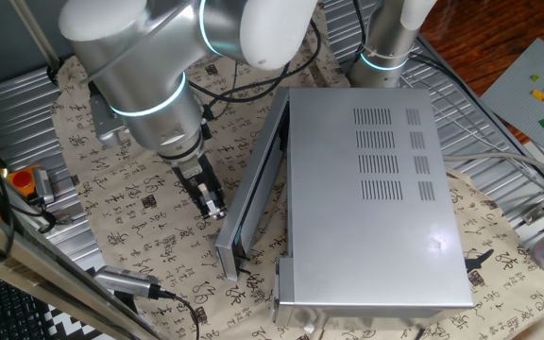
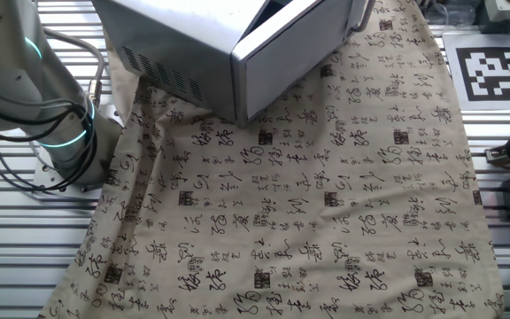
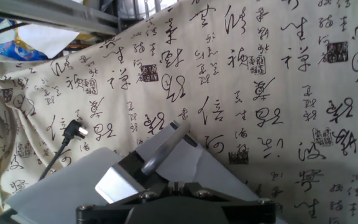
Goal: Close the microwave door
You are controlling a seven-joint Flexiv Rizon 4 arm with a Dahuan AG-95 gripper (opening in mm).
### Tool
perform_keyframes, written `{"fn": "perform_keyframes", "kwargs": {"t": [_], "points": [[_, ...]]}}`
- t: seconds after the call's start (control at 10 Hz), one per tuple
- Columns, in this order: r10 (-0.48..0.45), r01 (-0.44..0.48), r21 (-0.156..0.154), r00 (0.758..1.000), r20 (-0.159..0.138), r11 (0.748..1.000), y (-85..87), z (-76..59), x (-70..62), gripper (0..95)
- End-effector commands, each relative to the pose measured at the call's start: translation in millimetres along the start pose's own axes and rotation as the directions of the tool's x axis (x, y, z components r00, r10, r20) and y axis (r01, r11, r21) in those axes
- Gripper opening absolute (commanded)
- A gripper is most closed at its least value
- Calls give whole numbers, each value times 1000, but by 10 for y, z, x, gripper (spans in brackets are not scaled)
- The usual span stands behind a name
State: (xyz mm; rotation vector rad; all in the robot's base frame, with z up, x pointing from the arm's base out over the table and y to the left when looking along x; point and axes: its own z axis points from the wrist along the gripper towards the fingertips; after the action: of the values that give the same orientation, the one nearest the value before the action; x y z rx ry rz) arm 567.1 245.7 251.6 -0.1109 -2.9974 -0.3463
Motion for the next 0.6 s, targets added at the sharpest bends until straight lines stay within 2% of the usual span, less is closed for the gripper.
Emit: {"fn": "perform_keyframes", "kwargs": {"t": [0.1, 0.4, 0.6], "points": [[-39, 39, 23, 999, 4, 999, -4, 2, -3, 0], [-134, 134, 40, 991, -5, 990, -4, 2, -3, 0], [-181, 181, 78, 983, -9, 980, -4, 2, -3, 0]]}}
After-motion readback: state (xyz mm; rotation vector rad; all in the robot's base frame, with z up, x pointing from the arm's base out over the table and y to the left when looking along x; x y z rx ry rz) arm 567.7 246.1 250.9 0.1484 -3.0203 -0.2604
